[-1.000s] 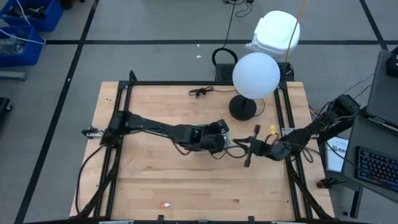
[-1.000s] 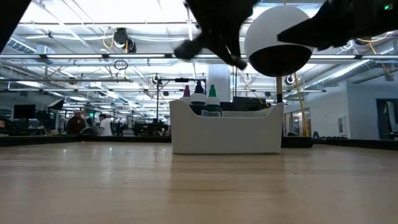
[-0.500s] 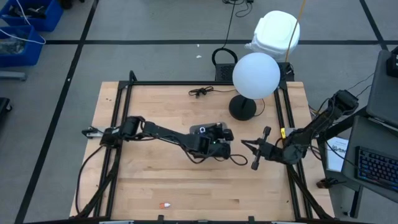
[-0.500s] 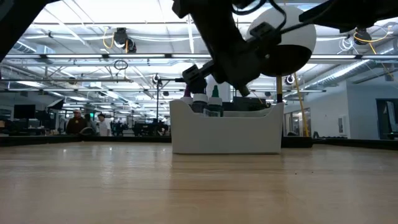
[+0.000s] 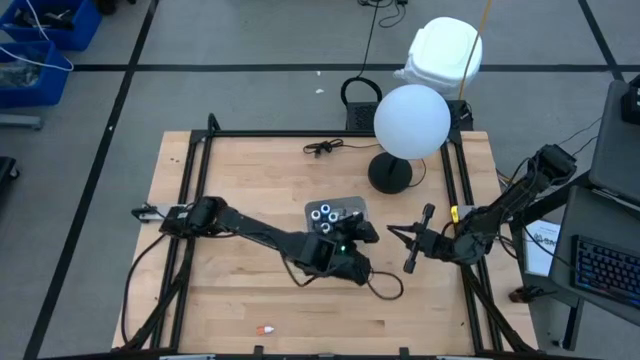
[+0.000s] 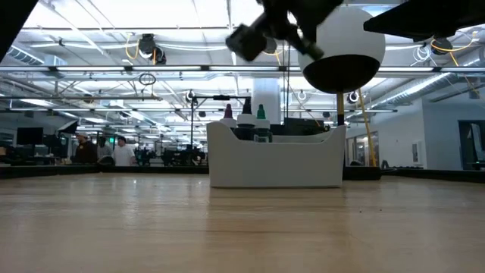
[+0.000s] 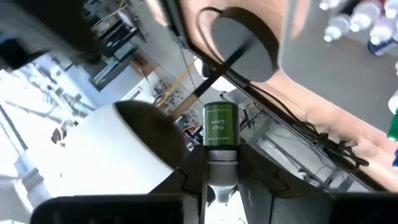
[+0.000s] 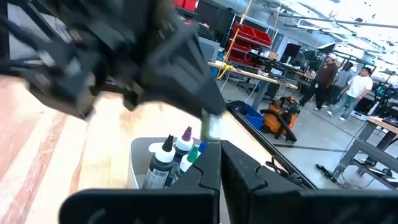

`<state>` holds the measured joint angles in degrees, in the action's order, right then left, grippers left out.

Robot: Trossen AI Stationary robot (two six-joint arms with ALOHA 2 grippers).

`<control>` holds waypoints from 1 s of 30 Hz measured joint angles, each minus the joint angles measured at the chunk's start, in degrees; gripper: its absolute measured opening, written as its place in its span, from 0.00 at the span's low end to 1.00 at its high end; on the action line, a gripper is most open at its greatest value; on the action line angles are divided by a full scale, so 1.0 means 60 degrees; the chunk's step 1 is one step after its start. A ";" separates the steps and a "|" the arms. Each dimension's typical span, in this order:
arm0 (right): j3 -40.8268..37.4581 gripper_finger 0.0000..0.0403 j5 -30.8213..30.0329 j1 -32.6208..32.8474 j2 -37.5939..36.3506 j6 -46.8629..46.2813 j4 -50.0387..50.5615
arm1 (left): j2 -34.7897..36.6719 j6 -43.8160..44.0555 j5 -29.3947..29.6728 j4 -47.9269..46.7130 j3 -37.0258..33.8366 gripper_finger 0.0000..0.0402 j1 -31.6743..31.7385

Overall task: Pick & Place food coloring
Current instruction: Put the small green food coloring bottle into the gray bin

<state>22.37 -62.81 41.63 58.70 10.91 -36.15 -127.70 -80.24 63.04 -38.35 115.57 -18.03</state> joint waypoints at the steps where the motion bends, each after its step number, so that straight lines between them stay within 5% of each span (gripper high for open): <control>1: 0.0000 0.00 0.0000 -0.0004 0.0007 -0.0054 -0.0003 | 0.0000 0.0184 0.0062 -0.0040 0.0091 0.16 -0.0089; 7: 0.0000 0.06 0.0039 -0.0009 0.0405 -0.0141 -0.0030 | 0.0004 0.0927 0.0581 -0.0064 0.0179 0.16 -0.0477; 13: -0.0004 0.28 0.0463 -0.0308 0.1237 0.1944 -0.1619 | 0.0006 0.2295 0.0324 0.0277 0.0182 0.16 -0.0515; 20: -0.0004 0.46 0.0505 -0.0230 0.2231 0.4457 -0.3363 | 0.0934 0.5309 -0.2330 -0.0272 0.0182 0.16 -0.0480; 24: -0.0004 0.48 0.0494 -0.0233 0.2626 0.5278 -0.4077 | 0.1523 0.7120 -0.4112 -0.0493 0.0204 0.16 -0.0337; 30: -0.0005 0.45 0.0488 -0.0244 0.2975 0.6395 -0.5156 | 0.1530 0.8198 -0.5039 -0.0741 0.0182 0.16 -0.0127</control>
<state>22.34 -59.88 40.16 76.55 49.28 -67.08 -118.52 -31.06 32.81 -42.80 116.66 -18.79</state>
